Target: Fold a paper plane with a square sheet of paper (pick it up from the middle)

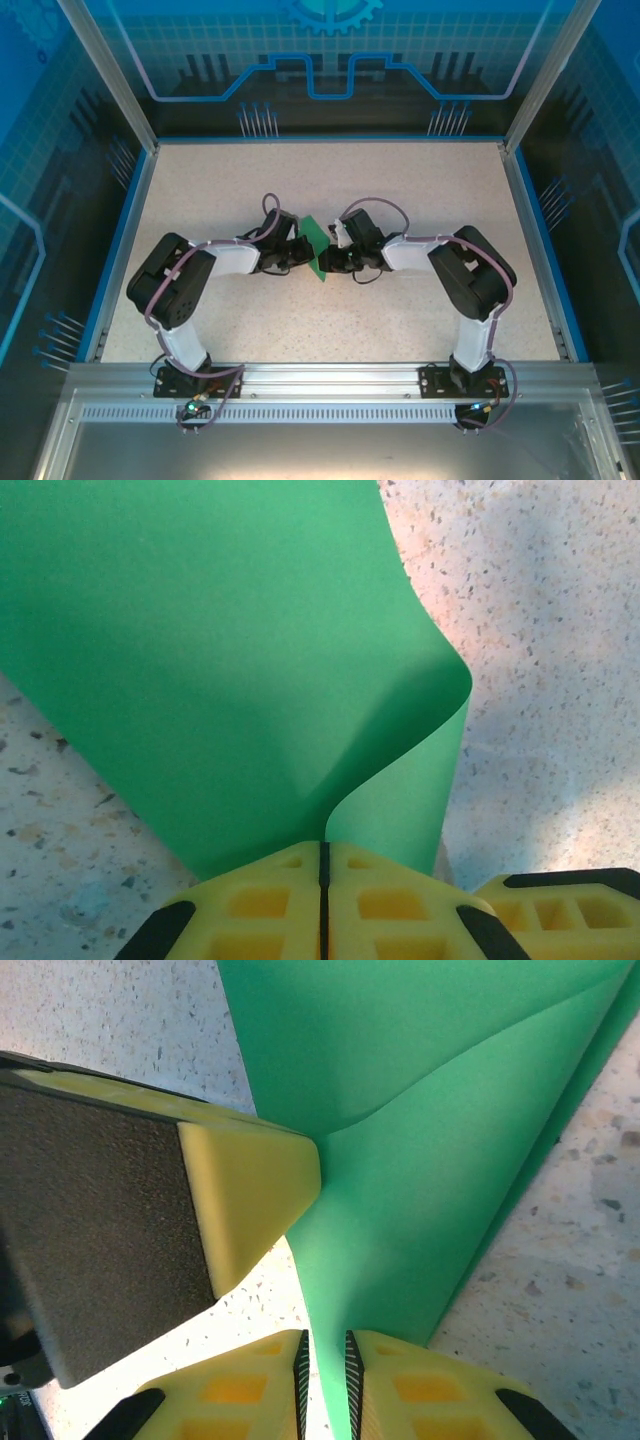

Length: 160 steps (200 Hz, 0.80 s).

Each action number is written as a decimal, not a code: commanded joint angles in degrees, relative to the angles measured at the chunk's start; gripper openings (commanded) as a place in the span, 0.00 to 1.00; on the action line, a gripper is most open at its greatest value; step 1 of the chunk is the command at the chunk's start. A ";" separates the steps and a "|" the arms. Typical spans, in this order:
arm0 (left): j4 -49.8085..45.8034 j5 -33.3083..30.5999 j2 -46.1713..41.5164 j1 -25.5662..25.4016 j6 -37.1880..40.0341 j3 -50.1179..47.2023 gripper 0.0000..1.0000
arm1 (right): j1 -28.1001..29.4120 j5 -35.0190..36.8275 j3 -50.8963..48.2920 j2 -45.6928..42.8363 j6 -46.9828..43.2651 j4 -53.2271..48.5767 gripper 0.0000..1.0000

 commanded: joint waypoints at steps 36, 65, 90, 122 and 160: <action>-0.41 -2.15 1.73 0.57 5.03 0.72 0.10 | 0.93 -4.68 1.38 1.71 0.01 0.16 0.20; -0.11 -2.61 2.38 0.64 5.23 0.71 0.11 | 0.88 -6.25 1.13 2.15 -0.03 0.51 0.20; 0.14 -2.98 2.86 0.70 5.36 0.70 0.11 | 0.95 -7.83 0.67 2.54 0.05 1.49 0.19; 0.24 -3.62 3.25 0.64 5.74 0.52 0.11 | 0.92 -8.87 0.32 2.86 0.25 2.19 0.19; 0.04 -4.28 3.38 0.69 6.02 0.01 0.11 | 0.91 -9.11 1.58 4.55 0.28 1.18 0.20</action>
